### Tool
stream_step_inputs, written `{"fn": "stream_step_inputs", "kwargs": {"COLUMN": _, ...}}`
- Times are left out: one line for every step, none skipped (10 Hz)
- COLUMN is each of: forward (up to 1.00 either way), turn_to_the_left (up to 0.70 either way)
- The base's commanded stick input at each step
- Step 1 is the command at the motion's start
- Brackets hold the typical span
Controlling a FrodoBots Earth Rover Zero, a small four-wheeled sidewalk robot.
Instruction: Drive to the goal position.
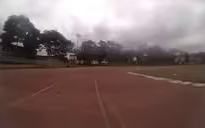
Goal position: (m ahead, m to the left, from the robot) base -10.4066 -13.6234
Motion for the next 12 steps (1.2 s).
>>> {"fn": "stream_step_inputs", "kwargs": {"forward": 1.00, "turn_to_the_left": -0.27}}
{"fn": "stream_step_inputs", "kwargs": {"forward": 1.00, "turn_to_the_left": 0.00}}
{"fn": "stream_step_inputs", "kwargs": {"forward": 1.00, "turn_to_the_left": 0.00}}
{"fn": "stream_step_inputs", "kwargs": {"forward": 1.00, "turn_to_the_left": 0.00}}
{"fn": "stream_step_inputs", "kwargs": {"forward": 1.00, "turn_to_the_left": 0.00}}
{"fn": "stream_step_inputs", "kwargs": {"forward": 1.00, "turn_to_the_left": 0.00}}
{"fn": "stream_step_inputs", "kwargs": {"forward": 1.00, "turn_to_the_left": 0.00}}
{"fn": "stream_step_inputs", "kwargs": {"forward": 1.00, "turn_to_the_left": -0.03}}
{"fn": "stream_step_inputs", "kwargs": {"forward": 1.00, "turn_to_the_left": -0.10}}
{"fn": "stream_step_inputs", "kwargs": {"forward": 1.00, "turn_to_the_left": -0.17}}
{"fn": "stream_step_inputs", "kwargs": {"forward": 1.00, "turn_to_the_left": -0.25}}
{"fn": "stream_step_inputs", "kwargs": {"forward": 1.00, "turn_to_the_left": -0.27}}
